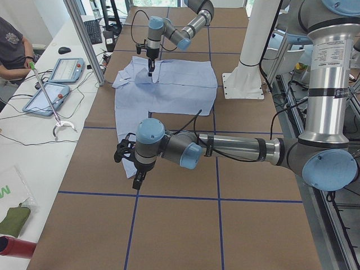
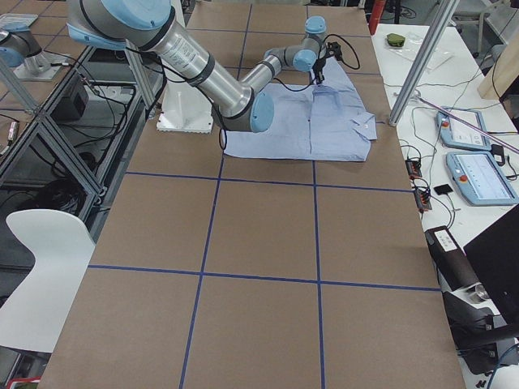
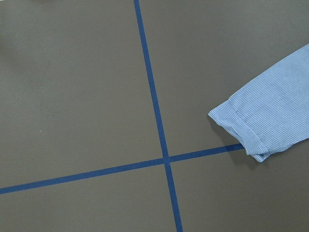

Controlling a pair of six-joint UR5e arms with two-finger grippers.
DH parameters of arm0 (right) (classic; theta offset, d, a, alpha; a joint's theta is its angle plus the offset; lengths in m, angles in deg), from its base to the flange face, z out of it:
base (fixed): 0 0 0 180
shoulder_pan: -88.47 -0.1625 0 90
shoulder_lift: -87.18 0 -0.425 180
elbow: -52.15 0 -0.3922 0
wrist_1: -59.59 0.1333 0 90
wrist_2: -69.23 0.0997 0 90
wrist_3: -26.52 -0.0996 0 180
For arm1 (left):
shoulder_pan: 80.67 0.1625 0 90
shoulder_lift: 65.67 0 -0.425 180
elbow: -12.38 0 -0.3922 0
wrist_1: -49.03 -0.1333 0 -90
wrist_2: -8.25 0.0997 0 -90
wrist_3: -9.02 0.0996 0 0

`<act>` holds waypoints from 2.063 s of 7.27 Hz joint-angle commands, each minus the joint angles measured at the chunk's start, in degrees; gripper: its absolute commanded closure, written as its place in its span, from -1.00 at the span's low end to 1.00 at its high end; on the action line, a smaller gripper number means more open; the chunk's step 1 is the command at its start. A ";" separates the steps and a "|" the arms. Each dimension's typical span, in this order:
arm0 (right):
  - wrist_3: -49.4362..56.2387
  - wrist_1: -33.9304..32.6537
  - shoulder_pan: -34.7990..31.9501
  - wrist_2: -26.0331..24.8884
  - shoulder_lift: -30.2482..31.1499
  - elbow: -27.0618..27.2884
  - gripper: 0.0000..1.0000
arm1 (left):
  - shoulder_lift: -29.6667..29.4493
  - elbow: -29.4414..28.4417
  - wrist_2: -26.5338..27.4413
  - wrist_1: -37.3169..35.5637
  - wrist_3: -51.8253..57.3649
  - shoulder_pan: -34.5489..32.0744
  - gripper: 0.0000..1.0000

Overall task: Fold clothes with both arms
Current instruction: 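Carry the held sleeve across the shirt toward the opposite shoulder, then lay the sleeve down and fold the shirt side inward with the right gripper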

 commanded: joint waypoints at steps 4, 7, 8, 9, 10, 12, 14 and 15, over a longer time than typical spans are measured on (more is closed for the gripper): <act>-0.33 4.92 4.75 -10.66 -7.18 -10.08 -1.00 | 0.08 -0.15 0.00 0.00 0.00 0.00 -1.00; -1.21 3.17 3.44 -10.49 -2.98 -5.27 -1.00 | -0.36 -1.02 0.08 2.61 -3.32 0.26 -1.00; -1.64 0.63 1.95 -10.14 -0.70 -2.11 -0.99 | -0.97 -2.77 0.08 6.55 -6.82 0.35 -1.00; -5.83 0.78 0.28 -9.53 2.19 -0.34 -0.99 | -0.98 -3.48 0.08 9.55 -9.90 1.40 -1.00; -8.74 0.78 -2.17 -9.35 4.05 0.20 -0.99 | -1.15 -3.49 0.08 9.93 -10.71 1.76 -1.00; -8.07 0.78 -6.22 -8.39 11.68 3.87 -0.98 | -2.21 -3.49 0.08 9.84 -10.98 1.85 -1.00; -7.72 0.78 -9.65 -7.76 15.74 4.95 -0.98 | -3.09 -3.31 0.00 9.84 -12.21 2.11 -1.00; -6.41 0.78 -10.01 -8.63 16.71 4.08 -0.98 | -3.35 -3.31 0.00 9.76 -12.21 2.11 -1.00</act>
